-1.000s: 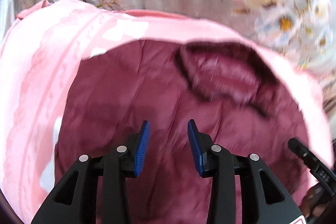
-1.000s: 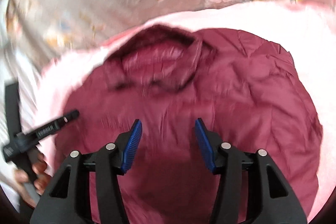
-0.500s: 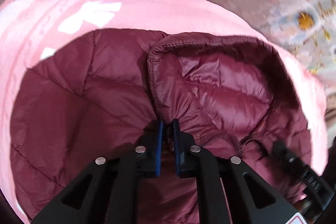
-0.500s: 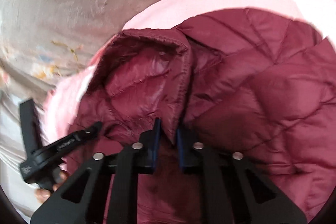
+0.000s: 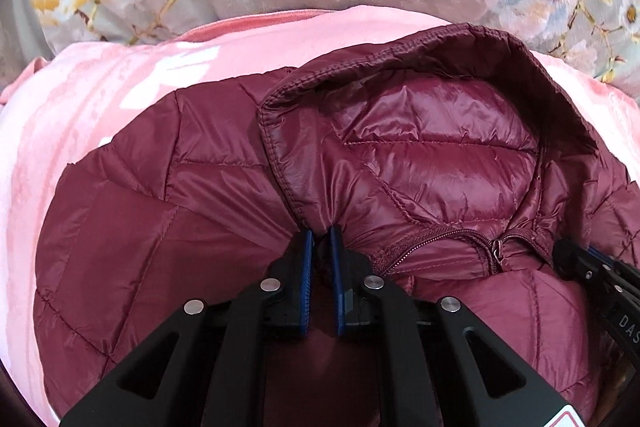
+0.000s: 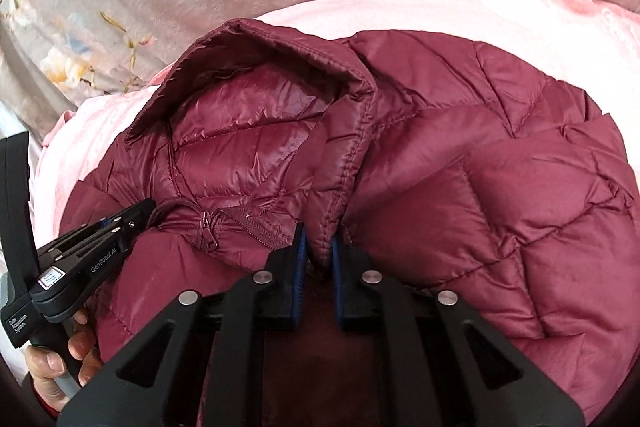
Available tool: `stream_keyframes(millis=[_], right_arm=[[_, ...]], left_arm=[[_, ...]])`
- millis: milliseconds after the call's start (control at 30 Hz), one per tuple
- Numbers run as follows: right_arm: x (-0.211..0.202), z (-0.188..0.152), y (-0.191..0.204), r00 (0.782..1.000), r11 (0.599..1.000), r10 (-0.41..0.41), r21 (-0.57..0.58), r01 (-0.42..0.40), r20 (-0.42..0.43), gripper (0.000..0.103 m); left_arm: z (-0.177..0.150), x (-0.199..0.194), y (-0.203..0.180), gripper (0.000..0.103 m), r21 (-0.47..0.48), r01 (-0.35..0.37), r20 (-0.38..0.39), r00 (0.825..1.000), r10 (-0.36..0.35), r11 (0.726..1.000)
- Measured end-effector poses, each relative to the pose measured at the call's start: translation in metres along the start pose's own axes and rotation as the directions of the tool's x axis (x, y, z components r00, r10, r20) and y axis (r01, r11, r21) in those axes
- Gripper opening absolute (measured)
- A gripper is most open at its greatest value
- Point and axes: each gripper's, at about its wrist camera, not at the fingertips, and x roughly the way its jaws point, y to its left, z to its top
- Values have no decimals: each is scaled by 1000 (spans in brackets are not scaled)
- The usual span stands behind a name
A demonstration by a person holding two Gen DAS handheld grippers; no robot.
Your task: Fold large clothes
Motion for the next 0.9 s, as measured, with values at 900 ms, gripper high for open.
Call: stream_keyframes(millis=[900], right_arm=[[45,103,-4,998,1000,12,27,-13,59,21]], left_arm=[[114,34,24,18,-218,76,-86,992,-97,973]])
